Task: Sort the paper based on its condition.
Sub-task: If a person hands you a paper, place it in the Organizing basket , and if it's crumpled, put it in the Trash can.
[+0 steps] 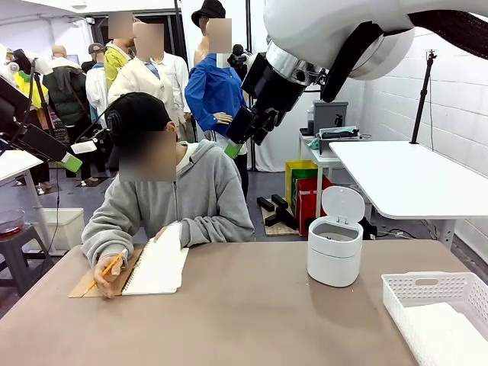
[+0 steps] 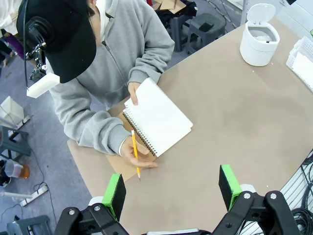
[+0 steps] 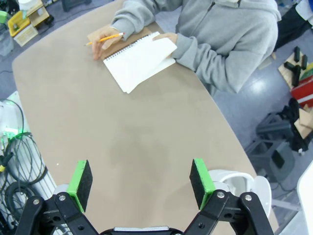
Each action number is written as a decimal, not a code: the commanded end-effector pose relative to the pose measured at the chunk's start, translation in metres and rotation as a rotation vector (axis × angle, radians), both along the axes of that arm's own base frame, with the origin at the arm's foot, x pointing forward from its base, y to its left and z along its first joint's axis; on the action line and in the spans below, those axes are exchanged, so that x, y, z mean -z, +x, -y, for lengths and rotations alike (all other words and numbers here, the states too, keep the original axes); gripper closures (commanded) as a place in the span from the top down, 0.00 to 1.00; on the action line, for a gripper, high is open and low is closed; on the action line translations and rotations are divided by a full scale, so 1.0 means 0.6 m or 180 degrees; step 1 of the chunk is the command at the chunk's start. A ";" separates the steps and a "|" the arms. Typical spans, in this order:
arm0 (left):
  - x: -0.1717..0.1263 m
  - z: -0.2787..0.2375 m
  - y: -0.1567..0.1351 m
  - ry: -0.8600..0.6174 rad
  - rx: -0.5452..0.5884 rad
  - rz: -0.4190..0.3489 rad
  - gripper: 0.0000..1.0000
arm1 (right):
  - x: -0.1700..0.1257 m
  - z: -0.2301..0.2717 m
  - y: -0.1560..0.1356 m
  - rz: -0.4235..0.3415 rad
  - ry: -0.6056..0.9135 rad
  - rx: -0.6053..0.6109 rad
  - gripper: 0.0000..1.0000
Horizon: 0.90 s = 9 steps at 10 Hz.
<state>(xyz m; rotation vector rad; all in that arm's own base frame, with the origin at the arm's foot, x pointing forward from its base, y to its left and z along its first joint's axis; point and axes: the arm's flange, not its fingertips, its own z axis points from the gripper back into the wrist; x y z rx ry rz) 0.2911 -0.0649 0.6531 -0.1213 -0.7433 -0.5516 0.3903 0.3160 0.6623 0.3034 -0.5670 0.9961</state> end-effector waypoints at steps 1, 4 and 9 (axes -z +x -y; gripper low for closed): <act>-0.001 0.000 0.000 -0.0003 -0.0002 0.0011 1.00 | 0.000 0.001 -0.002 -0.0011 0.0016 0.0003 1.00; -0.001 0.000 0.000 -0.0003 -0.0002 0.0011 1.00 | 0.000 0.001 -0.002 -0.0011 0.0016 0.0003 1.00; -0.001 0.000 0.000 -0.0003 -0.0002 0.0011 1.00 | 0.000 0.001 -0.002 -0.0011 0.0016 0.0003 1.00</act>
